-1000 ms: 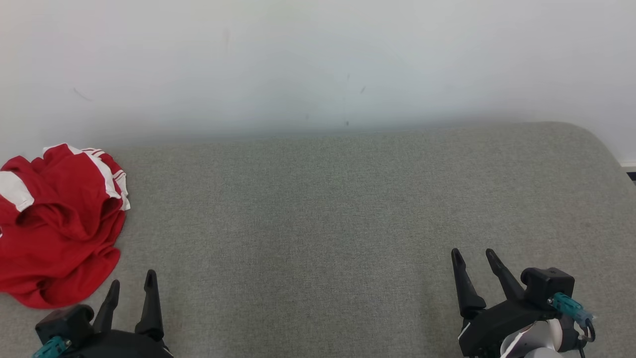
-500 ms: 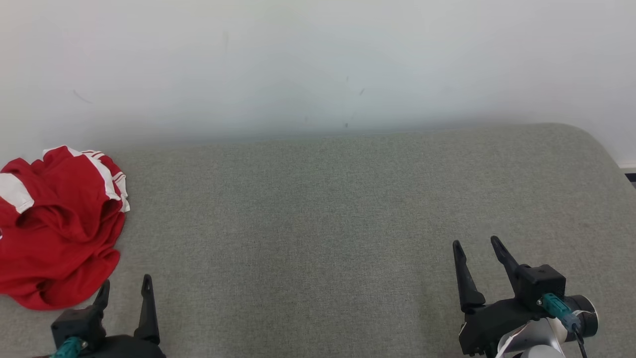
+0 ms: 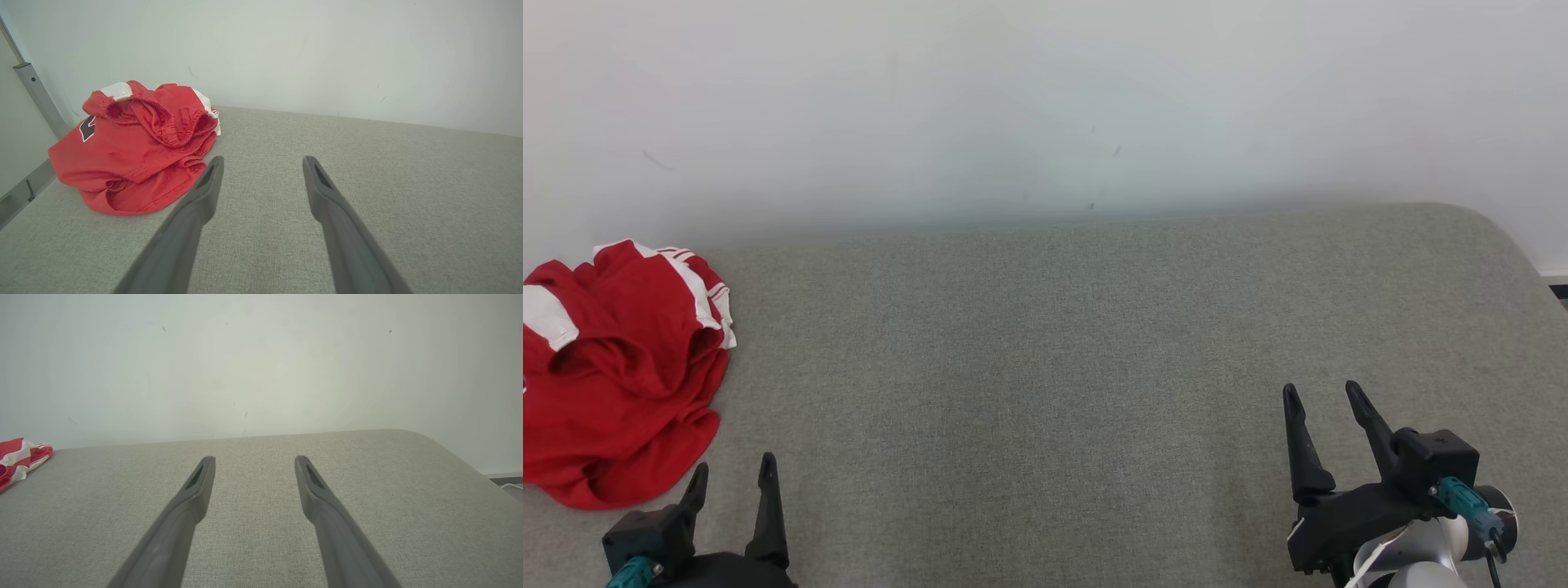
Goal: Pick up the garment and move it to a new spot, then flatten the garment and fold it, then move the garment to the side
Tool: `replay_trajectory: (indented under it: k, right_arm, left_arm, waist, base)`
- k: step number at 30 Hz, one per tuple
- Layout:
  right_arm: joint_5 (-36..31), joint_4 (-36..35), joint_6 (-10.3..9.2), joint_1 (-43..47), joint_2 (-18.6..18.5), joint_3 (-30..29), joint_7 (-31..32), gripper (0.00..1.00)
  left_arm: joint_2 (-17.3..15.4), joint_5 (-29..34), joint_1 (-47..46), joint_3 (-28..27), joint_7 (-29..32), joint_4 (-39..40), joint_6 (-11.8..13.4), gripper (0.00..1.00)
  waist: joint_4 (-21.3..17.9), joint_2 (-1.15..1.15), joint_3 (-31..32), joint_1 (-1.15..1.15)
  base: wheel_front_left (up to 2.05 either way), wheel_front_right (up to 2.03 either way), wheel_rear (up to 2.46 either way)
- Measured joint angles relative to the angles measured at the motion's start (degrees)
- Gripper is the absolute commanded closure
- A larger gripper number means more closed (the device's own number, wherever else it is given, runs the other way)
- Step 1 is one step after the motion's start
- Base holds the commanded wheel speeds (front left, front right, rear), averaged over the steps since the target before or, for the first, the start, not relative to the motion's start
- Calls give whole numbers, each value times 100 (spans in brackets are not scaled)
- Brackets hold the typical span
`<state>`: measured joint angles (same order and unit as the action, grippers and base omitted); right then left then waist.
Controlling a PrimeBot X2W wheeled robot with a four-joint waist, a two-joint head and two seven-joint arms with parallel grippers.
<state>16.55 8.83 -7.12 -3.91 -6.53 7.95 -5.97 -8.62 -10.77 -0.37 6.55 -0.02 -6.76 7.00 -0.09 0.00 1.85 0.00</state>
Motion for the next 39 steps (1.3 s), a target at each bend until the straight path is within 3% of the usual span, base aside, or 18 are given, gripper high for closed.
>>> replay_trajectory:
  k: [21, 39]
  right_arm:
    - [171, -91, 0, 44, -1, -169, 46, 0]
    - [296, -134, 0, 169, -10, -207, 48, 0]
  left_arm:
    - [5, -74, -2, -19, 60, 96, -3, 0]
    - [35, 171, -18, -10, 151, 197, 2, 0]
  waist:
    - [22, 0, -22, 0]
    - [610, 0, -29, 0]
  base:
    - [0, 0, 0]
    - [0, 0, 0]
